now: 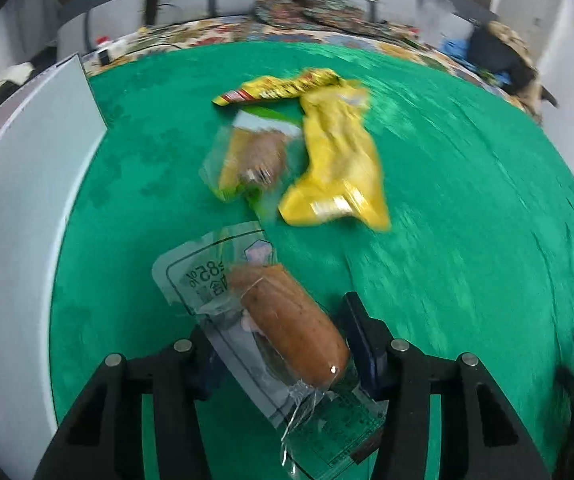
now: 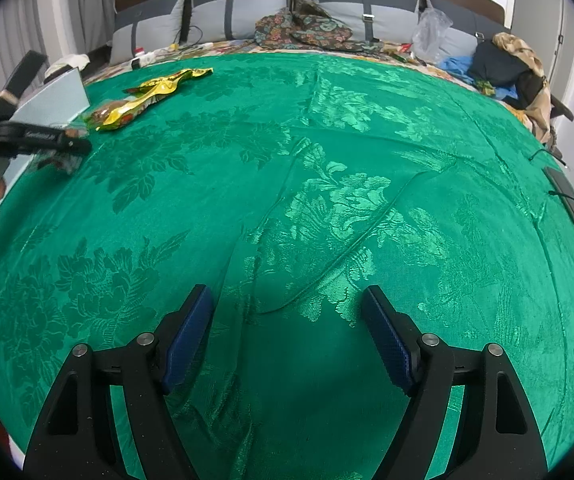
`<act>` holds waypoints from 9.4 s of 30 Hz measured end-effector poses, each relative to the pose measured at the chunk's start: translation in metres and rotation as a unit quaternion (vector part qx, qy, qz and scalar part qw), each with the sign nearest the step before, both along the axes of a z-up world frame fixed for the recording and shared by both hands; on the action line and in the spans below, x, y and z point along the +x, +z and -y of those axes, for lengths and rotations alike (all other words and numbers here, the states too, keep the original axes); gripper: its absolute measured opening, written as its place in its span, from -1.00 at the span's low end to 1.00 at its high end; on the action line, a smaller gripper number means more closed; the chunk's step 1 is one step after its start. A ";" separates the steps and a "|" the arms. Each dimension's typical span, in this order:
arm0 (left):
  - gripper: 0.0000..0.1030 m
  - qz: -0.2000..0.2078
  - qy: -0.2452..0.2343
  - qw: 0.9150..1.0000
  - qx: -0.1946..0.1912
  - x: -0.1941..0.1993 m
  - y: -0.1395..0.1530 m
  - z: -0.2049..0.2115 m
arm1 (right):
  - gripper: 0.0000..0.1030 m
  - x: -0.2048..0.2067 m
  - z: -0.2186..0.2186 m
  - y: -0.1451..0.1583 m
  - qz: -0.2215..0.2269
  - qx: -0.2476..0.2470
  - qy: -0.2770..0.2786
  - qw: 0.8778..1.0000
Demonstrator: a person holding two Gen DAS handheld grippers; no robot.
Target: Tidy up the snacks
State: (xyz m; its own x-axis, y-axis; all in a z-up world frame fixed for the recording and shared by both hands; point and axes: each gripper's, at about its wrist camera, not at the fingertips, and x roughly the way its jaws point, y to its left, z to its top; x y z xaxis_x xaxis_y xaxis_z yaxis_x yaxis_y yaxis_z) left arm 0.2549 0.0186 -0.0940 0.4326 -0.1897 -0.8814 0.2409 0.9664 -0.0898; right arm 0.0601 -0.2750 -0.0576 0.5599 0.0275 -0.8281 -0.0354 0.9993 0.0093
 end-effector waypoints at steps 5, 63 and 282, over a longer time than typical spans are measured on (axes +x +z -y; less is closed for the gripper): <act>0.38 -0.008 0.011 1.000 0.019 -0.040 0.001 -0.023 | 0.56 0.000 0.000 0.000 0.000 0.000 0.000 1.000; 1.00 0.068 0.088 0.993 0.030 -0.045 -0.018 -0.049 | 0.24 0.053 -0.056 0.006 -0.043 0.062 0.094 0.993; 0.93 0.041 0.042 0.997 0.056 -0.025 -0.015 -0.029 | 0.73 0.006 0.026 -0.009 -0.002 0.001 -0.046 0.999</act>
